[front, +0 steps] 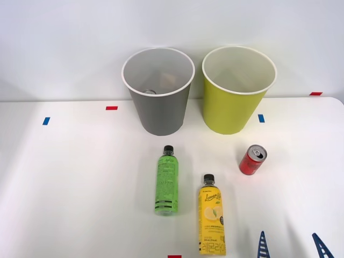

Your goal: Put cans in the gray bin, plastic bottles in the light green bin

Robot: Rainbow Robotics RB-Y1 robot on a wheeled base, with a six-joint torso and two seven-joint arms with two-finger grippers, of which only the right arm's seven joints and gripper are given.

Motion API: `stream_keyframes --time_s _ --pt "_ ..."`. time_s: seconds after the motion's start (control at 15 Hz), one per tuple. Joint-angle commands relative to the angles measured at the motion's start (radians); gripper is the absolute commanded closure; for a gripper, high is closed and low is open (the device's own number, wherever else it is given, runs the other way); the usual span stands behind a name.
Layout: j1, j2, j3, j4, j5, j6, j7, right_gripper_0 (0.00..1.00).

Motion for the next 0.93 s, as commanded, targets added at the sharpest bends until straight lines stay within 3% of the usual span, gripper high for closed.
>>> stream_keyframes --time_s 0.07,0.93 --pt "0.0 0.0 0.0 0.0 0.0 0.0 0.0 0.0" --pt "0.0 0.0 0.0 0.0 0.0 0.0 0.0 0.0"
